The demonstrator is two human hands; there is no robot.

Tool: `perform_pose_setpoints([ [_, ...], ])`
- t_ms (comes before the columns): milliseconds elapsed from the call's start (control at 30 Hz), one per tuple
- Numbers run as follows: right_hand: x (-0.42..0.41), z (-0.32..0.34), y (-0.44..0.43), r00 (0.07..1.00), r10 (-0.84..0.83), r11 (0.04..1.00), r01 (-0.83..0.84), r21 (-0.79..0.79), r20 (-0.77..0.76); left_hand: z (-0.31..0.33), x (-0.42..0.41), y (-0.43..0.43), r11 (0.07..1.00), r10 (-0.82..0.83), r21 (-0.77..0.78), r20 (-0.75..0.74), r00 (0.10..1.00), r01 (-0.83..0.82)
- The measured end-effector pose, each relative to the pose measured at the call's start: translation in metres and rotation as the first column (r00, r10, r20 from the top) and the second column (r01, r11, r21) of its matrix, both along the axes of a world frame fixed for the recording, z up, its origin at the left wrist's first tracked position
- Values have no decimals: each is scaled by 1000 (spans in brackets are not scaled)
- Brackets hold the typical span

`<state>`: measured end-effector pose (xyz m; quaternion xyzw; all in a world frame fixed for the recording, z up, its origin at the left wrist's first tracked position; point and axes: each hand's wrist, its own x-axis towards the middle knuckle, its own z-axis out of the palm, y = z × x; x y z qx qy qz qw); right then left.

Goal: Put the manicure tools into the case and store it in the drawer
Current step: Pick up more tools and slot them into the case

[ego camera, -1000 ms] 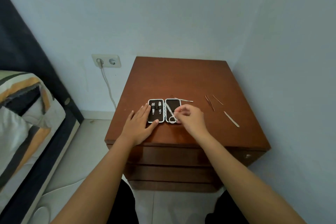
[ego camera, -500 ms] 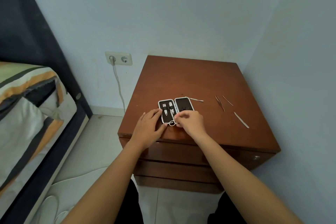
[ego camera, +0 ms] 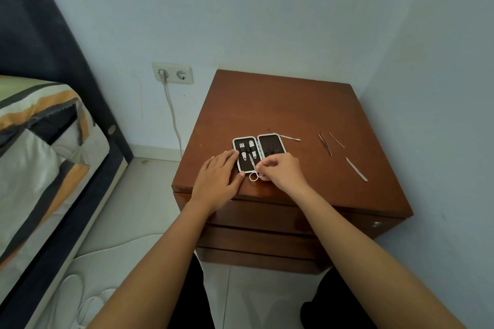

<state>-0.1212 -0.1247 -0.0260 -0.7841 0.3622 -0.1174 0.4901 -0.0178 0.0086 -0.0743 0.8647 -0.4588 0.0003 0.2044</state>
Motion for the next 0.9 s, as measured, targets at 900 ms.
perform_pose_setpoints([
  [900, 7, -13, 7, 976, 217, 770, -188, -610, -28, 5, 2, 0, 1000, -15, -9, -72, 997, 14],
])
